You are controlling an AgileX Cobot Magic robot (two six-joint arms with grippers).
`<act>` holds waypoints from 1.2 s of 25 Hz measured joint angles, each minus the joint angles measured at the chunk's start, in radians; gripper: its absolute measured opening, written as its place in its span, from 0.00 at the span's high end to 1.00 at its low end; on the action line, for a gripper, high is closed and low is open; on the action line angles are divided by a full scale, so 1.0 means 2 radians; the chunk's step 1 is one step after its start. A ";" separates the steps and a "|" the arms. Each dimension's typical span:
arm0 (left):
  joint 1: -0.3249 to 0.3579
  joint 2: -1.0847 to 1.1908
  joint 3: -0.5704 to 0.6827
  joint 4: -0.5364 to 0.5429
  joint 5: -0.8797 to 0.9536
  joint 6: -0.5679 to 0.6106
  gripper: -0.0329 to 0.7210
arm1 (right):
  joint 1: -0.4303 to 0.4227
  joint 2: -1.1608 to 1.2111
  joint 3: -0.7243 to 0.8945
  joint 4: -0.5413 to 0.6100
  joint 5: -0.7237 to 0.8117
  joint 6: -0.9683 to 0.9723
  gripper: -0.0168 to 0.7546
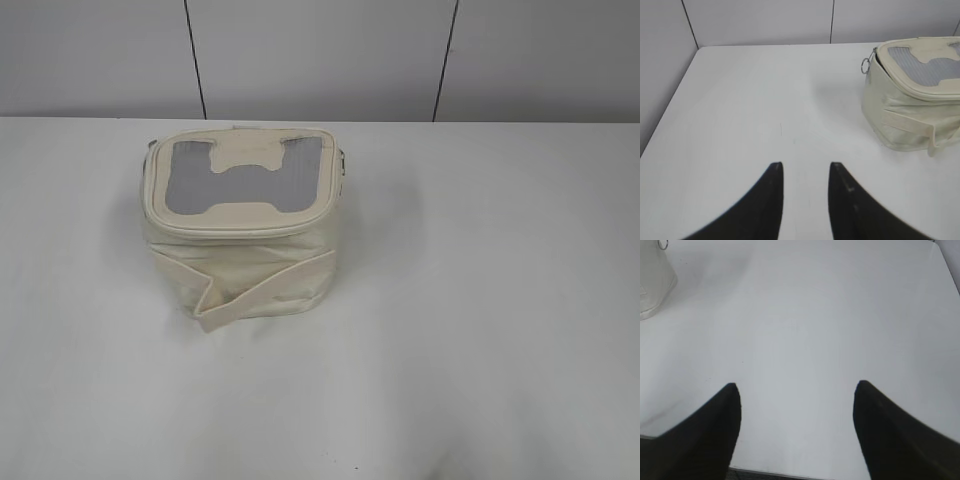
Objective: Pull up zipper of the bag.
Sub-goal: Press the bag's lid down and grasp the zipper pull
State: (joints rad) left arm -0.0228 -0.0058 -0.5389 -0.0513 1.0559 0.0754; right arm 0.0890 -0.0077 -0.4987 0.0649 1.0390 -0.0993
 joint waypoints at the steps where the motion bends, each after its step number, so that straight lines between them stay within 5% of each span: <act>1: 0.000 0.000 0.000 0.000 0.000 0.000 0.64 | 0.000 0.000 0.000 0.000 0.000 0.000 0.27; 9: 0.000 0.000 0.000 0.000 0.000 0.000 0.64 | 0.000 0.080 -0.007 0.073 -0.010 -0.040 0.27; 16: 0.000 0.000 0.000 0.000 0.000 0.000 0.64 | 0.000 0.396 -0.057 0.333 -0.188 -0.313 0.27; 22: 0.000 0.000 0.000 0.000 0.000 0.000 0.64 | 0.001 0.709 -0.233 0.528 -0.188 -0.566 0.27; 30: 0.000 0.000 0.000 0.000 0.000 0.000 0.64 | 0.082 1.003 -0.562 0.549 -0.077 -0.581 0.27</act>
State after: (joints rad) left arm -0.0228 -0.0058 -0.5389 -0.0513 1.0549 0.0754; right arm 0.2534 1.9983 -1.6227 1.1632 0.8848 -1.2615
